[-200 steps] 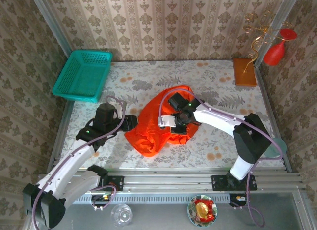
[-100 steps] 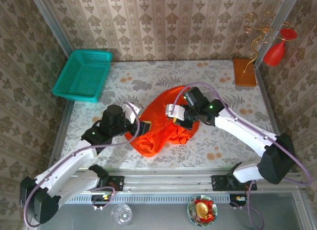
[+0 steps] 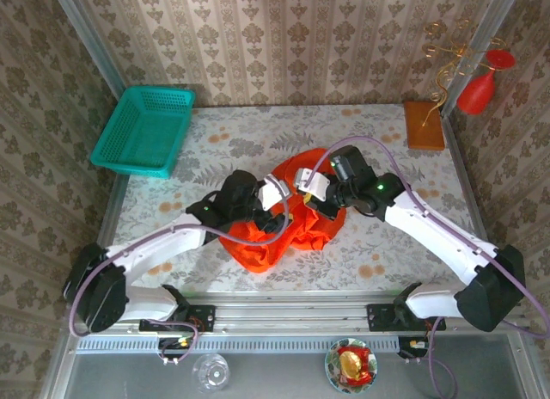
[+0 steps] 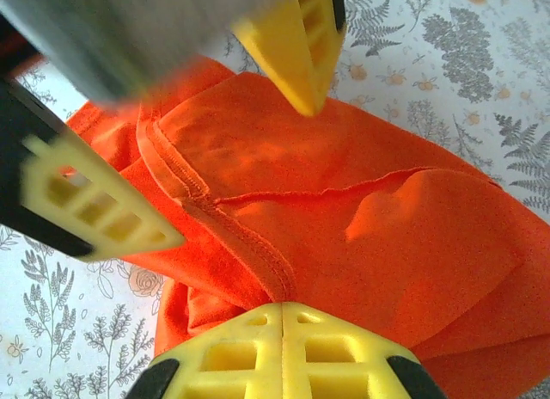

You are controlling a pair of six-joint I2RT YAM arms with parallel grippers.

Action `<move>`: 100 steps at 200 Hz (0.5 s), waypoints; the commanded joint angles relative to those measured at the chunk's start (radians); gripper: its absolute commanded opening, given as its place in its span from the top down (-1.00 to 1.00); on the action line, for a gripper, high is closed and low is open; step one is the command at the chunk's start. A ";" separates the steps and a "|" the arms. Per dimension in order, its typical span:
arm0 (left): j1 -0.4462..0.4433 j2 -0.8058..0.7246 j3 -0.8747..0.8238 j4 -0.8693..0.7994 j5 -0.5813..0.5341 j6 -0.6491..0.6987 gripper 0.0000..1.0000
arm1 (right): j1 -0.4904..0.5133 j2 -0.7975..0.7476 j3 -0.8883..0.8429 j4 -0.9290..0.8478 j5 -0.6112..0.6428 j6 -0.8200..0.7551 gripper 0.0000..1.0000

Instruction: Fold the inside-out t-shirt

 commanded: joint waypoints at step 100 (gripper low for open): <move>0.083 0.205 0.353 -0.212 0.051 0.083 1.00 | -0.135 -0.099 -0.051 0.166 0.047 0.182 1.00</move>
